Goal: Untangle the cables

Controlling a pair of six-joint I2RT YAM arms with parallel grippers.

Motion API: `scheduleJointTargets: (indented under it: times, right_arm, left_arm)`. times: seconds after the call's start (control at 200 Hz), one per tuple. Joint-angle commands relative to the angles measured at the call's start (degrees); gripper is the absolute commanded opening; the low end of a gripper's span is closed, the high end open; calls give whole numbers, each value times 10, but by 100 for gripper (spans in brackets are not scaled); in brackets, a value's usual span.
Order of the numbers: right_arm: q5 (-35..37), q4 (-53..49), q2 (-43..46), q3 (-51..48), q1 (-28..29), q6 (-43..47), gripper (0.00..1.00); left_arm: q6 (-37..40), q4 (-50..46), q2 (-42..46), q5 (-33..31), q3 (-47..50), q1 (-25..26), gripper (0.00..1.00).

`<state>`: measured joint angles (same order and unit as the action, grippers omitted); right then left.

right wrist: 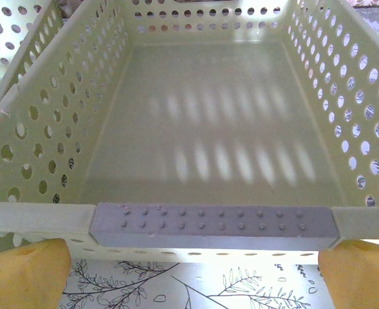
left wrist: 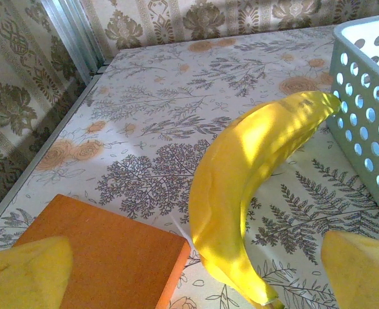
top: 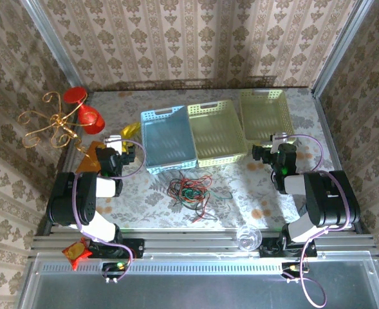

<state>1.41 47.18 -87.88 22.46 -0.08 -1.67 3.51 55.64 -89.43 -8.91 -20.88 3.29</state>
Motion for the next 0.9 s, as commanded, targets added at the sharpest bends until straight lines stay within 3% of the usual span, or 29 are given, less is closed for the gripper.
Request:
scheduleJointTargets:
  times: [0.0, 0.215, 0.27, 0.355, 0.445, 0.515, 0.6, 0.715, 0.81, 0.895]
  right_arm:
    - [-14, 9, 3, 13, 0, -2, 100]
    - [-14, 6, 2, 14, 0, -2, 100]
    - [-11, 3, 8, 18, -1, -5, 100]
    - [31, -183, 73, 86, -1, -24, 100]
    - [99, -402, 135, 186, 0, -88, 89]
    - [119, -493, 168, 220, 9, -131, 86]
    - [146, -568, 212, 242, 68, -137, 85]
    - [147, -647, 253, 262, 211, -119, 85]
    - [72, -702, 243, 277, 316, -116, 85]
    - [-35, -732, 206, 288, 372, -112, 85]
  left_arm:
    - [-2, -10, 0, 9, -9, -8, 100]
    - [-1, -16, 1, 21, -12, -12, 100]
    - [5, -69, 18, 36, -32, -11, 100]
    - [-7, -231, 78, -37, -95, 2, 100]
    - [-18, -259, 110, -137, -114, 20, 100]
    - [-38, -266, 142, -195, -110, 34, 100]
    - [-89, -365, 187, -202, -131, 56, 100]
    - [-92, -430, 227, -228, -143, 164, 100]
    - [-86, -459, 234, -227, -147, 285, 100]
    - [-100, -496, 227, -181, -162, 363, 100]
